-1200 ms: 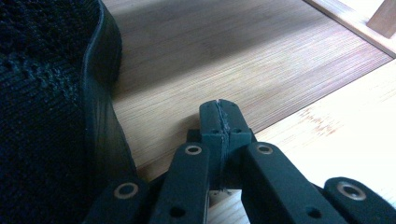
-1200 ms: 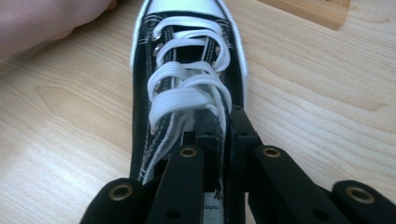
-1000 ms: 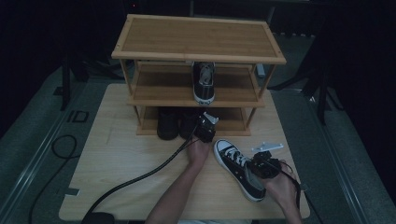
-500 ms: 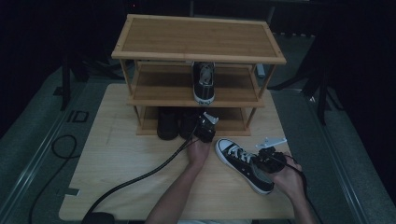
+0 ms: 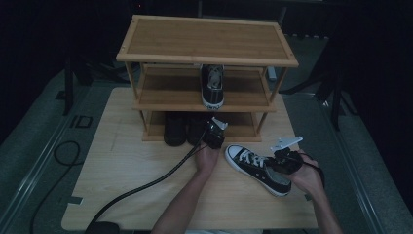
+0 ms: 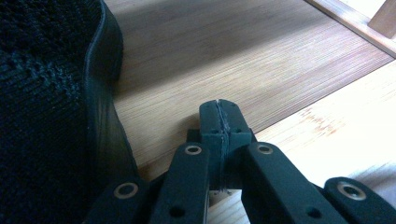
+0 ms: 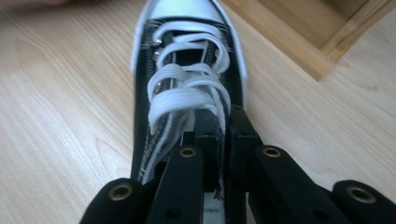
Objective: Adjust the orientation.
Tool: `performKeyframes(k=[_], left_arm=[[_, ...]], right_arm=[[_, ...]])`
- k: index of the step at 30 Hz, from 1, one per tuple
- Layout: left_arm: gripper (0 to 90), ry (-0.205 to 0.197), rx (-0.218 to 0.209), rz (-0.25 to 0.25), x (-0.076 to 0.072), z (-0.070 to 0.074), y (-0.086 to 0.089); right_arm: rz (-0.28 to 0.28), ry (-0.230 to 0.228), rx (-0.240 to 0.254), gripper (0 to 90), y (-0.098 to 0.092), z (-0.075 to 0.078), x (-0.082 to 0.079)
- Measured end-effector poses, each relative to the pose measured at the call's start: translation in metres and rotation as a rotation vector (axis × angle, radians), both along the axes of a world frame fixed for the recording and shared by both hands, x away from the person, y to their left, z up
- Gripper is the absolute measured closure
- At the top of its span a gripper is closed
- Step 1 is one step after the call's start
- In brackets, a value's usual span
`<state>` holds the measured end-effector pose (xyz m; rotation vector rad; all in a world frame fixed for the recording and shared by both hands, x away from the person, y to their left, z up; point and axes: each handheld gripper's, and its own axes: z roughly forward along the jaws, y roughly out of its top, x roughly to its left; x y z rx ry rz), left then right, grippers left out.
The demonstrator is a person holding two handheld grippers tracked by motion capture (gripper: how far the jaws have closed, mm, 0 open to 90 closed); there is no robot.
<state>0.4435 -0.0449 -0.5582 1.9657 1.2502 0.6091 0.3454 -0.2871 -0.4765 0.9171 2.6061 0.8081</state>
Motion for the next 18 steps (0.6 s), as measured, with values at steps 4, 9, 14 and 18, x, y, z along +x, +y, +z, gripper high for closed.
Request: performKeyframes(k=[4, 9, 14, 18], left_arm=[[90.0, 0.0, 0.001, -0.001, 0.0, 0.0, 0.0], [90.0, 0.001, 0.0, -0.001, 0.0, 0.0, 0.0], [90.0, 0.001, 0.001, -0.001, 0.0, 0.0, 0.0], [90.0, 0.001, 0.001, -0.001, 0.0, 0.0, 0.0]], right_arm=[[-0.008, -0.011, 0.044, 86.2, -0.007, 0.01, 0.003], [-0.019, -0.032, 0.076, 86.3, -0.018, 0.027, 0.006], [-0.003, -0.052, 0.082, 86.3, -0.025, 0.042, 0.008], [0.007, -0.06, 0.089, 86.2, -0.026, 0.053, 0.008]])
